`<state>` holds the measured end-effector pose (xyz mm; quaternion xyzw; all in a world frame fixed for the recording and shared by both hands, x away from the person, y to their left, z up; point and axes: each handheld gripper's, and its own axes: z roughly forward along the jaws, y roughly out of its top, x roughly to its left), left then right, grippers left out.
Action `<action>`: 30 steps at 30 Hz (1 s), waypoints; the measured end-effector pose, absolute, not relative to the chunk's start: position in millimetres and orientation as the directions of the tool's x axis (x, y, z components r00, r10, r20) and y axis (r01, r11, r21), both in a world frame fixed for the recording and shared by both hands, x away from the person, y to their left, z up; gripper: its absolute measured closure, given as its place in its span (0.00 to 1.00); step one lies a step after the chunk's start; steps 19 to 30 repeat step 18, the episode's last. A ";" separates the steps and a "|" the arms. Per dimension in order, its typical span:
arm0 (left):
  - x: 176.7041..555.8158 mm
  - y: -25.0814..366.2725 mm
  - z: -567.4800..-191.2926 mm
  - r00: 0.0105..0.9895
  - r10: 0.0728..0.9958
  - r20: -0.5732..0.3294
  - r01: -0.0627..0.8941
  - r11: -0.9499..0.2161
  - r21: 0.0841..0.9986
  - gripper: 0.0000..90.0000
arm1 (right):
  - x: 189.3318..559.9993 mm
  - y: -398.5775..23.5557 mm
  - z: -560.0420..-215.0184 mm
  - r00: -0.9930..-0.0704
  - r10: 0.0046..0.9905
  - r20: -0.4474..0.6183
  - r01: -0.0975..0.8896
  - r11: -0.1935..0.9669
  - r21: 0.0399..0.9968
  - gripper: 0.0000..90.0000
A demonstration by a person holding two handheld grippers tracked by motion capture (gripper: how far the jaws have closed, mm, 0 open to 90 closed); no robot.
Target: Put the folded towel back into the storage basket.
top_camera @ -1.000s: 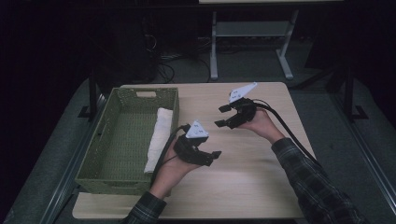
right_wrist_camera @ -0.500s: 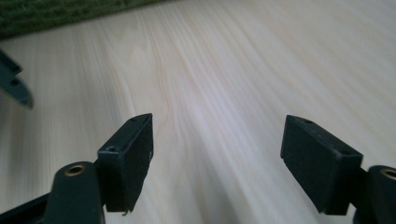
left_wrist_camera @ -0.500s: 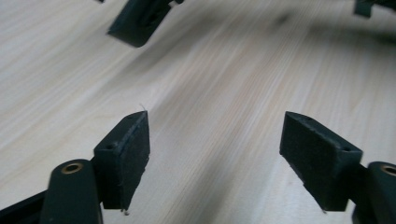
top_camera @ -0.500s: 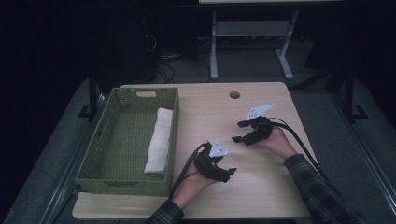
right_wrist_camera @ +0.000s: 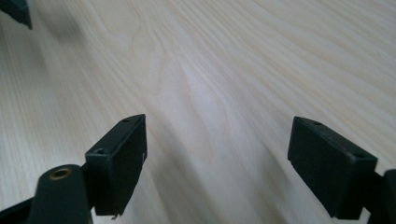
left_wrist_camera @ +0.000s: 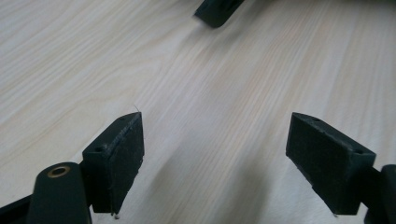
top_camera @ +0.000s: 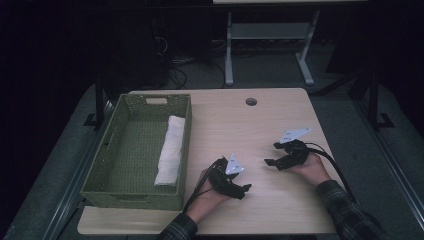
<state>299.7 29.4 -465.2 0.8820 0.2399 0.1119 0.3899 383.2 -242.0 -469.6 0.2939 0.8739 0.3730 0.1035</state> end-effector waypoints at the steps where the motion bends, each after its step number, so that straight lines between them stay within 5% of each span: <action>1: 300.6 29.9 -466.8 0.859 0.512 0.005 0.342 -0.582 0.737 0.20 | 381.8 -244.8 -470.9 -0.803 0.595 0.043 0.440 0.543 0.715 0.21; 8: 300.9 26.9 -476.4 0.858 0.513 0.006 0.359 -0.608 0.708 0.17 | 377.8 -252.2 -482.2 -0.794 0.607 0.032 0.440 0.538 0.718 0.13; 30: 301.2 28.6 -478.3 0.860 0.510 -0.001 0.355 -0.598 0.718 0.16 | 377.6 -252.4 -483.0 -0.794 0.607 0.037 0.443 0.535 0.719 0.12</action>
